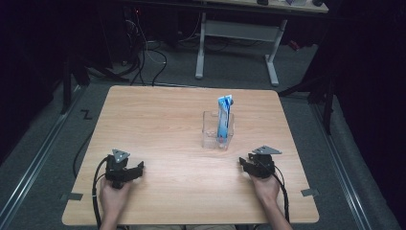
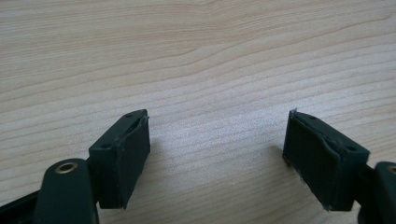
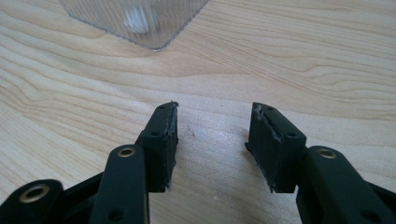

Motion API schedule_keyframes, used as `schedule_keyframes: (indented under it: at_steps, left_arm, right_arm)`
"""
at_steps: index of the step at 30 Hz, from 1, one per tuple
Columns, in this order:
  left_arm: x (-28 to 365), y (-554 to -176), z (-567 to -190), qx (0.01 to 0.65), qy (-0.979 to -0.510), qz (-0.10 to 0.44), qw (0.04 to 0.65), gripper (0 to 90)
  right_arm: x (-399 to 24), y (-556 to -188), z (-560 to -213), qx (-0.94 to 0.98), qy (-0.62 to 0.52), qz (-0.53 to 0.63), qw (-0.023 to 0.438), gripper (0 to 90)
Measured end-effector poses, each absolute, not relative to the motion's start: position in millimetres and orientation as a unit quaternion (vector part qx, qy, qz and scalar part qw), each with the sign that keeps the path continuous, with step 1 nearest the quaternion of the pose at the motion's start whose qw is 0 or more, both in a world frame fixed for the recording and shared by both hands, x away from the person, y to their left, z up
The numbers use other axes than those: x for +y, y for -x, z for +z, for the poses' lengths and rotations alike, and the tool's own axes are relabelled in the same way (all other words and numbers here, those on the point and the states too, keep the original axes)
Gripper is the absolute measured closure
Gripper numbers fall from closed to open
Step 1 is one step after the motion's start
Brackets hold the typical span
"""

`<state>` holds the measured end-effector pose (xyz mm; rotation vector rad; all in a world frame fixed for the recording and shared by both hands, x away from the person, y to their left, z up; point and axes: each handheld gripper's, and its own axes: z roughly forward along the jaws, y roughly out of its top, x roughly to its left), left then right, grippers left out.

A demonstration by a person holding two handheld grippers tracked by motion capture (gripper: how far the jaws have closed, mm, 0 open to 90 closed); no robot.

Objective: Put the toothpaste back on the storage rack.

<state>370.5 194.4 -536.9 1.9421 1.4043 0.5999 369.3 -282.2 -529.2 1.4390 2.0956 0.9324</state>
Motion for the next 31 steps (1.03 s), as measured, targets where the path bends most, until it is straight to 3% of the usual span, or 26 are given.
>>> schedule_keyframes:
  at_steps: [8, 31]
  left_arm:
    - [194.3, -370.5, -536.9, 0.537, -0.742, 0.229, 0.329, 23.3]
    - [194.2, -370.3, -537.0, 0.537, -0.741, 0.23, 0.33, 23.2]
  right_arm:
    - [-277.7, -367.6, -530.8, 0.761, -0.509, 0.327, 0.234, 50.2]
    - [-277.1, -367.7, -531.0, 0.766, -0.504, 0.328, 0.227, 44.2]
